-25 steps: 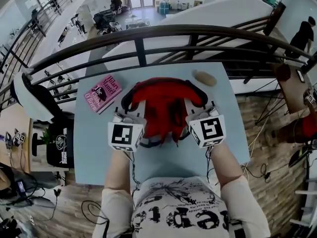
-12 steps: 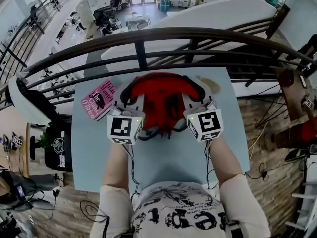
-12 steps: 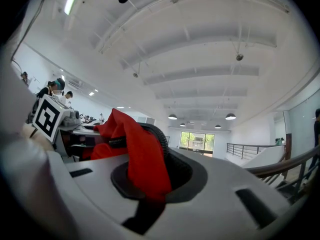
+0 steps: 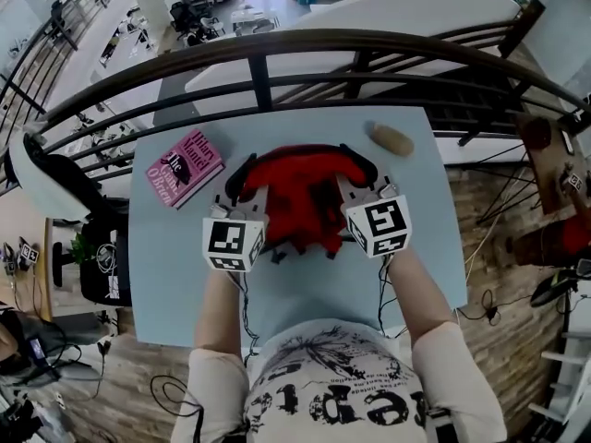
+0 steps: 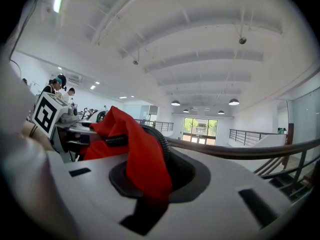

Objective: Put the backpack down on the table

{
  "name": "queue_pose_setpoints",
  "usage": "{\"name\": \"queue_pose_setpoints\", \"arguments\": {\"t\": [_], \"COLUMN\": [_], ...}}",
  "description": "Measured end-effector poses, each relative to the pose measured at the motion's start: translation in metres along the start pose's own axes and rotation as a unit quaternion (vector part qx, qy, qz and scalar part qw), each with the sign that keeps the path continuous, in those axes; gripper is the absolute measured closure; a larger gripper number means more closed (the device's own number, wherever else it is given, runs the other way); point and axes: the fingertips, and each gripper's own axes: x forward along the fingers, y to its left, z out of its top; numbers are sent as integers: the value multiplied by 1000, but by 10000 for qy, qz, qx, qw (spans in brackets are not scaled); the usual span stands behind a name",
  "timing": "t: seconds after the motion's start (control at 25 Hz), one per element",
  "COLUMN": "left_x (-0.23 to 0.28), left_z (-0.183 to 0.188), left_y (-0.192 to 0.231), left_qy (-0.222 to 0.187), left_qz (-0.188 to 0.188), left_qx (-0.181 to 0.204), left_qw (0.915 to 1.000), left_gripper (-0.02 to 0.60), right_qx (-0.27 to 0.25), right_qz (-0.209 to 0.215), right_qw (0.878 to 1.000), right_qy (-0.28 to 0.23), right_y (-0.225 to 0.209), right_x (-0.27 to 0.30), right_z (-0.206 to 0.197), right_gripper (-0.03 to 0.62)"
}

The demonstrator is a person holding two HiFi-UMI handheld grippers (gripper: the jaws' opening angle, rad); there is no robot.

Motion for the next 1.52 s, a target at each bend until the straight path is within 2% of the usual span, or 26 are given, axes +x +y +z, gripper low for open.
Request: {"name": "queue_pose_setpoints", "arguments": {"t": [0.28,0.68,1.12,1.28,1.52], "left_x": [-25,-70,-126,-139,-160], "left_z": [-22,-56,-115,-137,-174], "left_y": [-11,-59,-117,-127,-143], "left_qy": [137,509,1220,1156,1240], "left_qz": [11,323,451,578,572], "left_qx": [-124,-168,-232,-242,-61], "left_qw": [9998,9980,9912,9913,9906], "left_gripper": [492,493,493,494,494], "right_qx": [-113,104,268,309,307], "right_qz": [126,346,596,654,793], "right_qw": [9998,9983,9943,9923,9864], "right_qy": [134,453,847,1005,1403], "right_y": [18,36,63,75,95], "right_x": [-15,-67,-129,-146,-167], "right_z": [-20,-59,-123,-150,-195], "right_gripper": [532,517,488,478,462]}}
